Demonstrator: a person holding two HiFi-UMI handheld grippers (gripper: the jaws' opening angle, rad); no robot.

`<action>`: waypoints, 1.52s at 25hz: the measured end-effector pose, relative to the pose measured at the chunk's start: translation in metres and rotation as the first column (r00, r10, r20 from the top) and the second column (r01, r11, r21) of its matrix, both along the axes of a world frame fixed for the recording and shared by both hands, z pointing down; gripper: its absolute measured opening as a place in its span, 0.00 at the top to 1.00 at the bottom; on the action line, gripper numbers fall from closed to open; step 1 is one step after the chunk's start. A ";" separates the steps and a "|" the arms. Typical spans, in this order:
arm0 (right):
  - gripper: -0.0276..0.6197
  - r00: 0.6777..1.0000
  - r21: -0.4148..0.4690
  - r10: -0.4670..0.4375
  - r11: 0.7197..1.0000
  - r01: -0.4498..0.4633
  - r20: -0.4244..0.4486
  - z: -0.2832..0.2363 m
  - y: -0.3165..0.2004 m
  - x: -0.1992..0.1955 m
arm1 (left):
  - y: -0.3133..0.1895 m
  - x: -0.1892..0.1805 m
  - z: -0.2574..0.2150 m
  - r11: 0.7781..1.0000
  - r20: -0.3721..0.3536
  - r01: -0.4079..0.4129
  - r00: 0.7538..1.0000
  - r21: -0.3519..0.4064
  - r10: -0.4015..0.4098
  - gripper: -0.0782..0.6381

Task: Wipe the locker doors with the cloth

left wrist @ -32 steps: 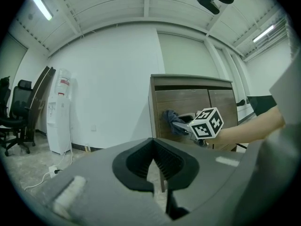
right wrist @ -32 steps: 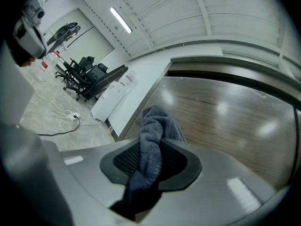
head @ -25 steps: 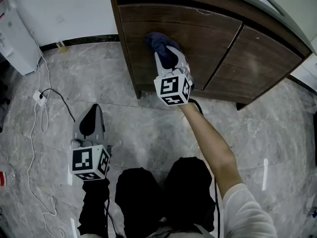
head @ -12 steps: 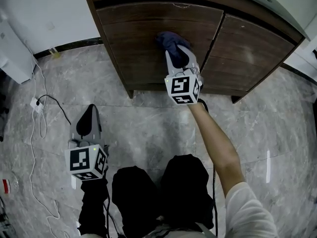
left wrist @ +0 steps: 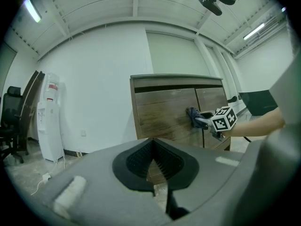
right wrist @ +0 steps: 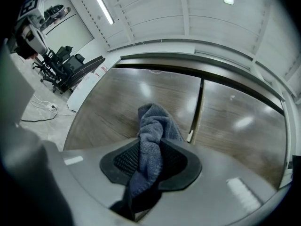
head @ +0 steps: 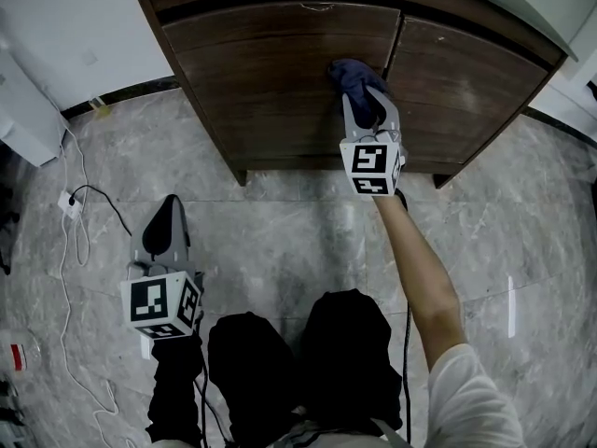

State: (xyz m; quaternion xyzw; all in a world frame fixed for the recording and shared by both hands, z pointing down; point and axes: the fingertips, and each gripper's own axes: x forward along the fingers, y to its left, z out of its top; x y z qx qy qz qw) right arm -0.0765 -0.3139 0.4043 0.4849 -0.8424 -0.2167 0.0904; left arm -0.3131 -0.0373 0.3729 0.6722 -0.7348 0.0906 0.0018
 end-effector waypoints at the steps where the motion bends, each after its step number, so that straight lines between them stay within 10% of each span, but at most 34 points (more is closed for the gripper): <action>1: 0.78 1.000 -0.006 0.008 1.000 -0.008 0.009 0.001 -0.001 0.005 | -0.001 0.002 0.000 1.000 0.001 -0.002 1.000 0.000 0.002 0.89; 16: 0.79 0.993 -0.045 0.032 0.999 -0.028 0.111 0.025 0.001 -0.010 | 0.000 -0.008 -0.001 1.000 0.010 0.016 1.000 -0.006 -0.016 0.89; 38: 0.79 0.986 -0.094 -0.158 0.982 0.162 0.049 0.055 0.043 -0.156 | 0.026 -0.058 0.021 0.996 -0.041 0.086 0.995 -0.026 -0.087 0.89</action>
